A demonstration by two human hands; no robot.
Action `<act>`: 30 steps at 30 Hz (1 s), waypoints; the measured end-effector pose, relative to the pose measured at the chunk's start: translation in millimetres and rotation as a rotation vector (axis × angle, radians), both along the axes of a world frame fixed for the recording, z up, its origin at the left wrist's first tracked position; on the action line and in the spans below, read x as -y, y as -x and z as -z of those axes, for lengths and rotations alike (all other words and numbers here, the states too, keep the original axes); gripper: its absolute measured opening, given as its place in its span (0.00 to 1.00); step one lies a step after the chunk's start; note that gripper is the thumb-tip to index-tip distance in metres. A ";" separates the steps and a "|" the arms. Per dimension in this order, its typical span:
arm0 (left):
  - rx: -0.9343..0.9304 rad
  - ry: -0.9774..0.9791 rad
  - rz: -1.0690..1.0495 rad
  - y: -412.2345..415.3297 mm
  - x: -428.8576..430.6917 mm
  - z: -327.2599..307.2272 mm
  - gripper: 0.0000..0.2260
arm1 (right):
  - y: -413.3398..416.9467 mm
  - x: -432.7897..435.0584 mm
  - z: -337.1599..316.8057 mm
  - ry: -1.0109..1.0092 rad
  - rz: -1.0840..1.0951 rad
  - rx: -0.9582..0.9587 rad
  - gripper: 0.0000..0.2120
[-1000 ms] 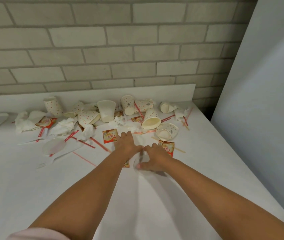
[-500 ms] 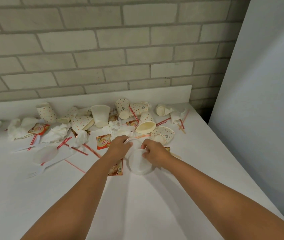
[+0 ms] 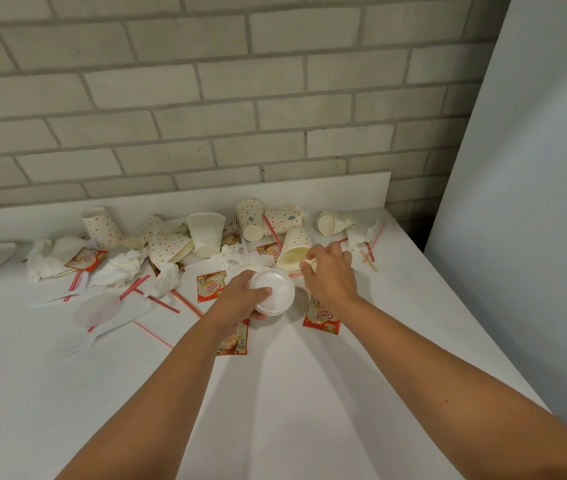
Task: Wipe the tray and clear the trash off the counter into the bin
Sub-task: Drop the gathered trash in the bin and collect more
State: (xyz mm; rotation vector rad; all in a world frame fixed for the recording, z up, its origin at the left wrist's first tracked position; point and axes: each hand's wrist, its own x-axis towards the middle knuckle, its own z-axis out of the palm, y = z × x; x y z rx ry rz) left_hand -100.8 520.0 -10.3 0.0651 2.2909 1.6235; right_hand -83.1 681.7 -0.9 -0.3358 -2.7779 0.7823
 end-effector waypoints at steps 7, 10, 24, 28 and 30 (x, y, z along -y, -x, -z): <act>-0.006 0.005 -0.009 -6.3 0.9 -1.2 0.07 | 13.8 -11.7 22.0 -0.381 0.022 0.305 0.34; -0.001 0.013 0.013 -8.4 4.8 0.4 0.09 | 16.6 -12.2 25.3 -0.361 0.047 0.326 0.33; 0.051 -0.175 0.171 -4.0 -4.5 -13.1 0.13 | 0.4 -28.4 -52.7 0.005 -0.118 0.169 0.14; 0.043 -0.278 0.221 -3.1 -8.0 -19.3 0.12 | -4.0 -22.5 -54.9 0.498 -0.297 0.294 0.07; 0.034 -0.285 0.200 -2.8 -6.4 -20.2 0.10 | -4.7 -21.1 -50.6 0.660 -0.344 0.354 0.10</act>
